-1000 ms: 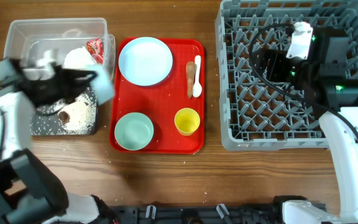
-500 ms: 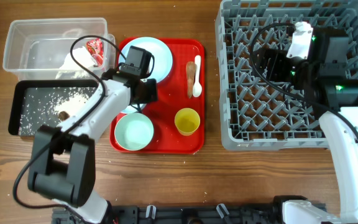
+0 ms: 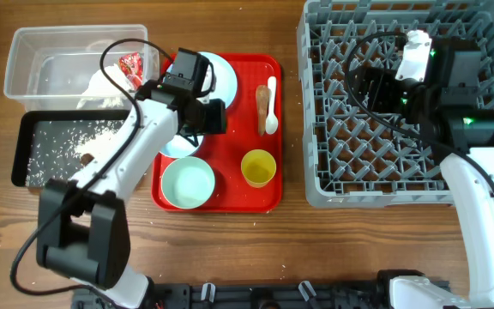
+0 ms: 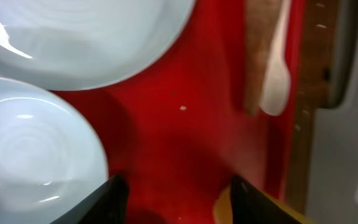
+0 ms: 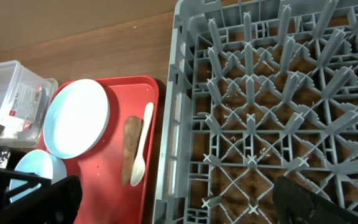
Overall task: Sort waste into correct bins and load items into the dishwasher rack
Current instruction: 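Carry the empty bowl back and set it on the red tray, then grasp the yellow cup with the left gripper and lift it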
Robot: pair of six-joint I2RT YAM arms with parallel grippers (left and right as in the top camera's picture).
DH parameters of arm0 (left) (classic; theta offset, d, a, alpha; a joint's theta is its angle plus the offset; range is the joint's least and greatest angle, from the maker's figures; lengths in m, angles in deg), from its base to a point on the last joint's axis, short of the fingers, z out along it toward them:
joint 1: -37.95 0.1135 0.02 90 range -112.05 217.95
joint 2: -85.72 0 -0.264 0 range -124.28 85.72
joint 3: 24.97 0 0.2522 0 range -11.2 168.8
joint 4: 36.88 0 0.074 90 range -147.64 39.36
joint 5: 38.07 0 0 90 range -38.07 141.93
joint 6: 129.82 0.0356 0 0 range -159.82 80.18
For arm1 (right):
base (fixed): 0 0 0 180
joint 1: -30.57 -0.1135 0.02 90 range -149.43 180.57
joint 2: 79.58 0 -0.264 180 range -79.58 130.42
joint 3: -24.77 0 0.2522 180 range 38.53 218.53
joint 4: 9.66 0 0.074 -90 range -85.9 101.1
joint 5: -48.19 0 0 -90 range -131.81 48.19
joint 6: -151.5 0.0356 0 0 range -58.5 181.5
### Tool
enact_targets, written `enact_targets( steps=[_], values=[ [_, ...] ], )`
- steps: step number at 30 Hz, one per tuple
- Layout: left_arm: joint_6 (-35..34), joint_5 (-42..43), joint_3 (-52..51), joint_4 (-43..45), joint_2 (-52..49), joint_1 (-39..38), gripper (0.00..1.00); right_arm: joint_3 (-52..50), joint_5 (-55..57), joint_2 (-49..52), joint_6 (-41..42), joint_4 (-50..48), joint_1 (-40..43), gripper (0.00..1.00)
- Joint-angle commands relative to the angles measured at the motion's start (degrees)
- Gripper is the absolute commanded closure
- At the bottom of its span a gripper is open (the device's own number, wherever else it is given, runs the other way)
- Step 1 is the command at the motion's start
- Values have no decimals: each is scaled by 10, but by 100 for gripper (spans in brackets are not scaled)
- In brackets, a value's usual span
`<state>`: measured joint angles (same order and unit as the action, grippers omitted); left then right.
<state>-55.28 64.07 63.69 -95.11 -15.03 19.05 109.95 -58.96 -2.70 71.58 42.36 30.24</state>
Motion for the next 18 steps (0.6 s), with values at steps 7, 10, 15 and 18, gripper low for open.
enact_targets(
  steps=[7,10,15,18],
  values=[
    [65,50,10,-55,9,-85,39,12,-5,5,4,-1,-2,0],
    [65,18,7,-62,1,-113,36,12,-5,5,4,-1,-2,0],
    [58,8,-24,-61,-5,-116,43,12,-5,5,4,-1,-2,0],
    [58,9,-41,-43,-13,-118,45,12,-5,5,4,-1,-2,0]
  ],
)
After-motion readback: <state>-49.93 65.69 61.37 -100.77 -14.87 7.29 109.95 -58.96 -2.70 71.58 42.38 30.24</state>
